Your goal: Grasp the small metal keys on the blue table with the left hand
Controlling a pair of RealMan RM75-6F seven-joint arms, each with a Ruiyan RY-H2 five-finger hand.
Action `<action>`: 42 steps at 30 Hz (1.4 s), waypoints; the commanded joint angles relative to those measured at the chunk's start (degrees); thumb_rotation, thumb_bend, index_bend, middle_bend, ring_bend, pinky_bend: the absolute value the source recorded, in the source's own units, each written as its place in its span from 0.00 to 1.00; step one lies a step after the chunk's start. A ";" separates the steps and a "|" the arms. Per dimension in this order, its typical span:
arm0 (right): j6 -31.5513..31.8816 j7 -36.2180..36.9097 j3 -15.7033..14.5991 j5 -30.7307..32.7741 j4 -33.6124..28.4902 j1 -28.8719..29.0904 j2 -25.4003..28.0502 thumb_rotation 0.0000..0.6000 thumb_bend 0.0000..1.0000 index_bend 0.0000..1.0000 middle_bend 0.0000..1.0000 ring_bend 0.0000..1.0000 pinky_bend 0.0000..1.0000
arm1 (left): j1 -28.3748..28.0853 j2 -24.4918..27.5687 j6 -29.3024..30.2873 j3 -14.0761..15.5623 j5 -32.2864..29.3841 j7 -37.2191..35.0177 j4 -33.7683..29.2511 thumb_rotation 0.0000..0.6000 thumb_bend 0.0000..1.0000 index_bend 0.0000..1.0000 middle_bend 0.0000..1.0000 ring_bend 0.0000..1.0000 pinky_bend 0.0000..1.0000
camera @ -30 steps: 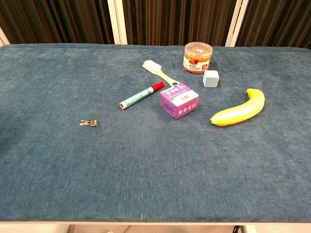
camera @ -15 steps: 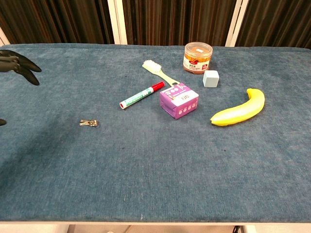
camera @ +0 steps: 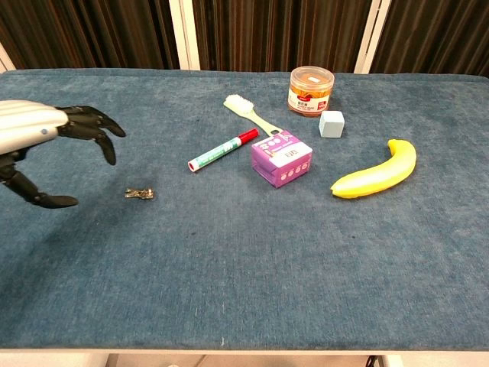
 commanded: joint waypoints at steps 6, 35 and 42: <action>-0.42 0.39 0.00 0.13 -0.04 0.18 0.09 1.00 1.00 0.37 0.12 0.05 0.00 | -4.68 -4.73 -4.01 -1.79 -2.54 2.93 2.44 1.00 0.22 0.36 0.14 0.03 0.15; -0.88 0.35 -0.10 0.06 -0.11 0.54 -0.08 1.00 1.00 0.37 0.12 0.05 0.00 | -8.92 -11.65 -5.00 0.44 -5.19 0.16 10.07 1.00 0.25 0.46 0.17 0.03 0.15; -0.77 0.39 -0.05 0.11 0.03 0.52 -0.16 1.00 1.00 0.37 0.12 0.05 0.00 | -9.76 -13.14 -5.82 0.94 -5.64 -1.02 12.49 1.00 0.26 0.47 0.17 0.03 0.15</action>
